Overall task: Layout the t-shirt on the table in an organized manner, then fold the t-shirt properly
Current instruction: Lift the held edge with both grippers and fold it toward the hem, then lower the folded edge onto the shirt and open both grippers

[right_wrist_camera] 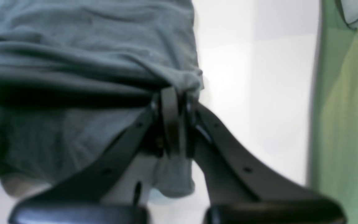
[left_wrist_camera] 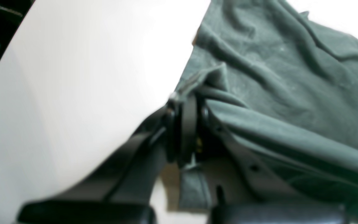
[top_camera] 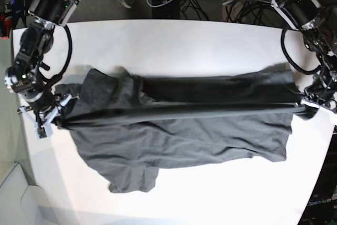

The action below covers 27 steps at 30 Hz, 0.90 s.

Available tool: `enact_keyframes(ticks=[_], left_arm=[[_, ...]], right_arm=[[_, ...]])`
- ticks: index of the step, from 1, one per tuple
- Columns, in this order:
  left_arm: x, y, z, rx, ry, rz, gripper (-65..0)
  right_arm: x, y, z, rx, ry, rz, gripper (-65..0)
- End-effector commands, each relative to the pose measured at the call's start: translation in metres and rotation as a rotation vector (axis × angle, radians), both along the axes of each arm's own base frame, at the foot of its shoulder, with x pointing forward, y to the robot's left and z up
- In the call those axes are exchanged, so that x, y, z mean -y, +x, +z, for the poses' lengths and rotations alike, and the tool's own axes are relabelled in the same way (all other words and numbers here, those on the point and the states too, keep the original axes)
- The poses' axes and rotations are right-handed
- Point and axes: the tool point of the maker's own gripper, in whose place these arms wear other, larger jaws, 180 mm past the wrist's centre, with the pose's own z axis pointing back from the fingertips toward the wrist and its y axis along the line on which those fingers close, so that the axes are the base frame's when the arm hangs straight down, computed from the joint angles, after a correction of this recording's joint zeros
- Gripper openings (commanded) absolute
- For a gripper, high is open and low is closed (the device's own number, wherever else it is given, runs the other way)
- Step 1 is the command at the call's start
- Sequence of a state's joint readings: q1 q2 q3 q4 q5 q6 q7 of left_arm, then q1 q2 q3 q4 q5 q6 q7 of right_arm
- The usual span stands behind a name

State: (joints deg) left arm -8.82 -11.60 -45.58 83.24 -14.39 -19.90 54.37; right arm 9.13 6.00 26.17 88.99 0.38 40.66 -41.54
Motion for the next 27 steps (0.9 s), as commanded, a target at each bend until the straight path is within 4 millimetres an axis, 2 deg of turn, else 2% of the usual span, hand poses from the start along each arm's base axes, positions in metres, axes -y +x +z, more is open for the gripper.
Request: enact_keyframes(ticks=[1, 7, 12, 18, 21, 24, 27], left_arm=[[-0.011, 0.008, 0.02, 0.053, 0.04, 0.012, -64.8], [-0.017, 0.005, 0.009, 0.007, 0.075, 0.02, -64.8], [-0.019, 0.011, 0.001, 0.042, 0.102, 0.031, -64.8], [-0.02, 0.019, -0.011, 0.038, 0.064, 0.039, -64.6], [-0.019, 0.019, -0.014, 0.031, 0.055, 0.038, -64.2], [-0.018, 0.025, -0.009, 0.042, 0.051, 0.037, -56.6], [-0.019, 0.026, -0.005, 0.05, 0.058, 0.037, -41.8]], right_arm=[[0.004, 0.014, 0.019, 0.062, -0.007, -0.004, -65.0], [-0.011, 0.025, 0.004, 0.015, 0.014, 0.048, -65.0], [-0.015, 0.034, -0.004, 0.005, 0.05, 0.052, -65.0], [-0.014, 0.035, -0.012, 0.001, 0.064, 0.059, -65.0], [-0.022, 0.035, -0.014, -0.012, 0.026, 0.113, -60.7], [-0.028, 0.035, -0.015, -0.022, 0.01, 0.141, -51.8], [-0.026, 0.036, -0.009, -0.006, 0.003, 0.138, -42.7]])
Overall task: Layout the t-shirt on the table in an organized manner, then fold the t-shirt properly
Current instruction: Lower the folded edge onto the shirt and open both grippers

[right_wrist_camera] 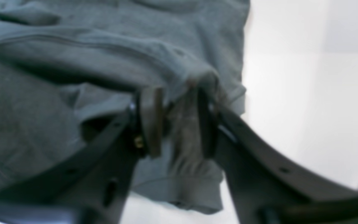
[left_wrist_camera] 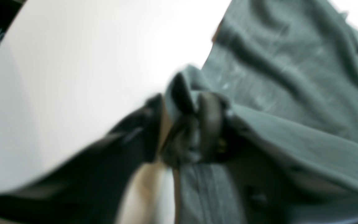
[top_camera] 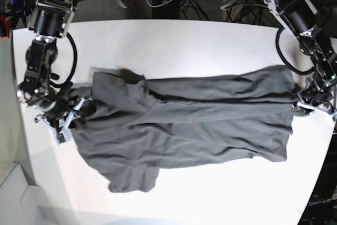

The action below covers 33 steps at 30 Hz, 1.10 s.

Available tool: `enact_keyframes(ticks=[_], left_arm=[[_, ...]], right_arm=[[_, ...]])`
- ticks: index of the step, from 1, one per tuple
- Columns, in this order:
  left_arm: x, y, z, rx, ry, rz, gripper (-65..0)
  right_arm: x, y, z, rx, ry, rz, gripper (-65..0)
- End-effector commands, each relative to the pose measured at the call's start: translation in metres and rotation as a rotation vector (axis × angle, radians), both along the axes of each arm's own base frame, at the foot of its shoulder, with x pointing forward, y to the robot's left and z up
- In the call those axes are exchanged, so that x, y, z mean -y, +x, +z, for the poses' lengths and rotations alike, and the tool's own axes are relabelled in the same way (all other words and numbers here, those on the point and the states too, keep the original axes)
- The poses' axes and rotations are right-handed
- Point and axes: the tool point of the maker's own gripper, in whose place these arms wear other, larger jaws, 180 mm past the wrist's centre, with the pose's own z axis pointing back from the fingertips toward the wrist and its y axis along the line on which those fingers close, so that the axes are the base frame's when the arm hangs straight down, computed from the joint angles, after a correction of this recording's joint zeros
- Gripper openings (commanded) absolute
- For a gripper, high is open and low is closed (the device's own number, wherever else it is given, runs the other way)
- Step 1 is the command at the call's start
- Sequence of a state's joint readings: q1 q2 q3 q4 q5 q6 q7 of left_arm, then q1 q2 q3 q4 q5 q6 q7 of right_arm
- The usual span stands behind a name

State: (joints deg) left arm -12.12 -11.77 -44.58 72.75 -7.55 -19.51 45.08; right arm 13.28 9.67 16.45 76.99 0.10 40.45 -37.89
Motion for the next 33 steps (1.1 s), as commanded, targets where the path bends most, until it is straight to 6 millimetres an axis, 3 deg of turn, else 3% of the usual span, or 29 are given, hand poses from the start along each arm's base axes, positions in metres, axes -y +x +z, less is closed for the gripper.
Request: enact_keyframes(ticks=[1, 4, 7, 11, 18, 24, 33], left_arm=[[-0.01, 0.011, 0.023, 0.061, 0.033, 0.004, -36.8], [-0.011, 0.011, 0.027, 0.072, 0.041, 0.003, -21.2], [-0.013, 0.009, 0.04, 0.098, 0.071, 0.003, -12.7], [-0.008, -0.001, 0.055, 0.122, 0.127, -0.01, -12.3], [0.019, -0.029, 0.02, 0.03, 0.074, -0.036, -12.2], [0.022, -0.031, 0.002, 0.036, 0.046, -0.017, -12.2], [0.027, -0.03, -0.024, -0.009, -0.018, -0.012, -12.2]], right_arm=[[0.006, 0.014, 0.027, 0.085, -0.007, -0.007, -40.6], [0.006, 0.017, 0.042, 0.128, -0.026, -0.003, -37.0], [0.006, 0.012, 0.053, 0.16, -0.049, 0.003, -36.9], [0.007, 0.002, 0.065, 0.198, -0.075, 0.001, -36.8], [0.024, -0.029, 0.041, 0.134, -0.083, -0.044, -36.6], [0.025, -0.046, 0.025, 0.089, -0.084, -0.046, -36.5], [0.025, -0.055, 0.017, 0.064, -0.085, -0.045, -36.5]])
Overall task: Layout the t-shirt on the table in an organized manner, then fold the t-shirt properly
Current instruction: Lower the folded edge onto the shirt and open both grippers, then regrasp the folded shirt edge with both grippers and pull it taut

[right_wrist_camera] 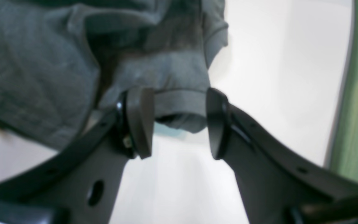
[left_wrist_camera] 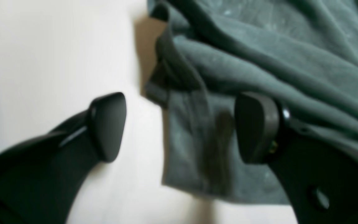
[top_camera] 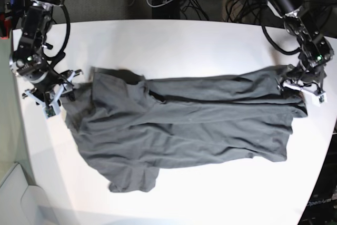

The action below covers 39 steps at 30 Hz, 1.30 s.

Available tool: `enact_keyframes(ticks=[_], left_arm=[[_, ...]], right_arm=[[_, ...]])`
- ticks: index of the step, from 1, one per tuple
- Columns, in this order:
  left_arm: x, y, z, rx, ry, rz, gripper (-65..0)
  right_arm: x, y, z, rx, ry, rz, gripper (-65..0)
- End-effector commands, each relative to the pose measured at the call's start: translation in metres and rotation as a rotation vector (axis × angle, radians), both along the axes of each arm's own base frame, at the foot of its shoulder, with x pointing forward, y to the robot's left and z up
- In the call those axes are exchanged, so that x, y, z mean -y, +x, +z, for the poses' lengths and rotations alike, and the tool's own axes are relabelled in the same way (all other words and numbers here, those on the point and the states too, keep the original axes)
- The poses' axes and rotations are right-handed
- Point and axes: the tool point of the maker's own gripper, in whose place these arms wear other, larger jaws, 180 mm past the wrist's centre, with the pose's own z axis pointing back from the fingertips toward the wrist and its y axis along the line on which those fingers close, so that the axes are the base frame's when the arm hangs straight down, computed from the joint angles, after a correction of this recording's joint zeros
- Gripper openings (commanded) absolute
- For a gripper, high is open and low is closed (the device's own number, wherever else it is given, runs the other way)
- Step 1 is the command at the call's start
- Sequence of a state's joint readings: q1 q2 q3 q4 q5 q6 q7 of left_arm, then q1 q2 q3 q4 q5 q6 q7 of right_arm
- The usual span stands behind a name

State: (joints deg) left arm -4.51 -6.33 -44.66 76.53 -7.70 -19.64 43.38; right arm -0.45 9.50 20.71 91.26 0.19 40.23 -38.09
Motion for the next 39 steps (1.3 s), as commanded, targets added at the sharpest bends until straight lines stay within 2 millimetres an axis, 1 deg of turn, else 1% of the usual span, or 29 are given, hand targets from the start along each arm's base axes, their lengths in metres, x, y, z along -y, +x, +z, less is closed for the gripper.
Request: enact_keyframes(ticks=[1, 3, 4, 6, 8, 10, 13, 17, 19, 23, 25, 26, 28, 32, 33, 35, 37, 39], left_arm=[[-0.007, 0.008, 0.011, 0.038, 0.016, 0.002, -12.2], [-0.006, 0.007, 0.006, 0.029, 0.008, 0.003, -12.2], [-0.01, 0.01, 0.009, 0.042, 0.015, 0.007, -12.2], [-0.012, 0.012, 0.005, 0.056, 0.014, 0.016, -12.2], [-0.013, 0.01, -0.003, 0.048, 0.003, 0.022, -12.2], [-0.018, 0.007, -0.006, 0.037, 0.005, 0.025, -12.2], [-0.018, 0.006, -0.01, 0.03, -0.001, 0.027, -12.2], [-0.017, 0.008, -0.009, 0.037, -0.006, 0.025, -12.2], [-0.014, 0.017, -0.003, 0.056, -0.007, 0.021, -12.3], [-0.012, 0.022, -0.001, 0.067, -0.013, 0.016, -12.3], [-0.006, 0.029, 0.002, 0.073, -0.014, -0.006, -12.4], [0.0, 0.032, 0.002, 0.072, -0.011, -0.024, -12.4], [0.007, 0.035, 0.001, 0.067, -0.008, -0.051, -12.4], [0.01, 0.038, 0.002, 0.069, -0.008, -0.061, -12.6], [0.011, 0.038, 0.002, 0.069, -0.008, -0.063, -13.8], [0.011, 0.038, 0.002, 0.069, -0.008, -0.063, -20.9], [0.01, 0.039, 0.002, 0.071, -0.008, -0.06, -32.6], [0.01, 0.039, 0.002, 0.071, -0.008, -0.06, -46.9]], right_arm=[[0.002, 0.011, 0.018, 0.064, -0.002, 0.003, -36.5], [0.003, 0.011, 0.018, 0.064, -0.005, 0.003, -36.5], [0.003, 0.011, 0.018, 0.064, -0.005, 0.003, -36.5], [0.004, 0.011, 0.019, 0.066, -0.008, 0.004, -36.5], [0.005, 0.006, 0.015, 0.054, -0.009, 0.001, -36.5], [0.009, 0.005, 0.015, 0.053, -0.009, -0.011, -36.5], [0.011, 0.004, 0.015, 0.054, -0.009, -0.017, -36.5], [0.011, 0.004, 0.015, 0.053, -0.009, -0.017, -36.6], [0.011, 0.003, 0.014, 0.051, -0.009, -0.017, -36.6], [0.011, 0.003, 0.014, 0.05, -0.009, -0.017, -36.5], [0.012, 0.002, 0.013, 0.047, -0.009, -0.018, -36.2], [0.012, 0.002, 0.012, 0.044, -0.01, -0.018, -35.3], [0.012, 0.003, 0.012, 0.046, -0.009, -0.018, -31.5], [0.016, 0.005, 0.013, 0.045, -0.016, -0.02, -23.8], [0.016, 0.004, 0.01, 0.035, -0.014, -0.019, -22.7], [0.017, 0.009, 0.008, 0.032, -0.004, -0.024, -21.9], [0.019, 0.012, 0.0, 0.012, 0.014, -0.034, -21.9], [0.025, 0.016, -0.003, 0.0, 0.013, -0.04, -21.9]])
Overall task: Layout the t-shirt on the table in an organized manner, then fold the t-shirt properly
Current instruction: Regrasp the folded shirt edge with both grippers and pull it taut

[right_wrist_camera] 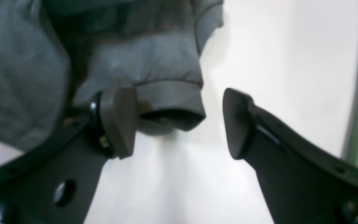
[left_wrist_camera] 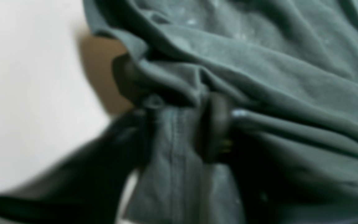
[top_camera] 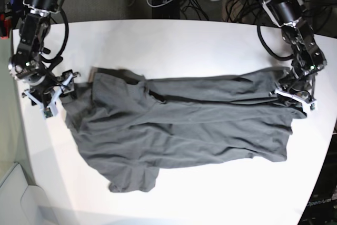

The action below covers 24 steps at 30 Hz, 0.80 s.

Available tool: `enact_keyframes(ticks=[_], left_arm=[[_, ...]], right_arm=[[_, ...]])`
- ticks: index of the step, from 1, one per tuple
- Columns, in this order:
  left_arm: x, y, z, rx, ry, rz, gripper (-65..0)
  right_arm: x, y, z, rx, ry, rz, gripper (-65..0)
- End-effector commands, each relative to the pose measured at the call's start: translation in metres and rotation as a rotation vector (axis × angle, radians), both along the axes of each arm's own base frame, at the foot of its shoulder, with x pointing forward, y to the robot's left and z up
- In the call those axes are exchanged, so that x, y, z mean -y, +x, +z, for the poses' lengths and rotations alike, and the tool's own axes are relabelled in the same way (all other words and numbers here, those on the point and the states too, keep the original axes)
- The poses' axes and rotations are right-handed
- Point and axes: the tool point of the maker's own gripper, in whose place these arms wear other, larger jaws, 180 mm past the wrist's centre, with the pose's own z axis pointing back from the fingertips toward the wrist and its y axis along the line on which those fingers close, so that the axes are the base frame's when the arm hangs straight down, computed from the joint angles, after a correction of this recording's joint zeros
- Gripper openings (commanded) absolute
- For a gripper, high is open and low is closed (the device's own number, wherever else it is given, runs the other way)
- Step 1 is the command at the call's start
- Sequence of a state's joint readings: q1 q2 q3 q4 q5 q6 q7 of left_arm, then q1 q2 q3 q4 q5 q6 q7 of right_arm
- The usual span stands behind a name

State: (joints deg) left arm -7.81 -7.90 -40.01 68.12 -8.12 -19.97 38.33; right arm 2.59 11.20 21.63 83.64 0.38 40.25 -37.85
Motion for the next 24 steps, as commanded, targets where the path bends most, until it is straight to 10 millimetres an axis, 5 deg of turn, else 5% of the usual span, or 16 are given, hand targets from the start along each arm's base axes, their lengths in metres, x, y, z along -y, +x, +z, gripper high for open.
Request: enact_keyframes(ticks=[1, 3, 8, 16, 19, 24], left_arm=[[-0.008, 0.011, 0.017, 0.051, 0.023, 0.003, -53.9], [-0.009, 0.011, 0.017, 0.051, 0.022, 0.009, -64.7], [-0.012, 0.011, 0.018, 0.051, 0.029, 0.011, -64.9], [-0.013, 0.009, 0.018, 0.042, 0.037, 0.003, -64.9], [-0.013, 0.007, 0.017, 0.037, 0.039, 0.002, -64.9], [-0.013, -0.003, 0.01, 0.017, 0.038, 0.001, -64.9]], right_arm=[[0.01, 0.012, 0.017, 0.056, -0.018, -0.005, -21.9], [0.01, 0.013, 0.016, 0.053, -0.014, -0.006, -21.9], [0.008, 0.019, 0.021, 0.068, -0.009, -0.004, -22.0], [-0.004, 0.024, -0.004, 0.014, 0.068, -0.02, -22.8], [-0.005, 0.023, -0.005, 0.012, 0.071, -0.02, -30.8], [-0.004, 0.01, -0.015, -0.02, 0.067, -0.022, -56.0]])
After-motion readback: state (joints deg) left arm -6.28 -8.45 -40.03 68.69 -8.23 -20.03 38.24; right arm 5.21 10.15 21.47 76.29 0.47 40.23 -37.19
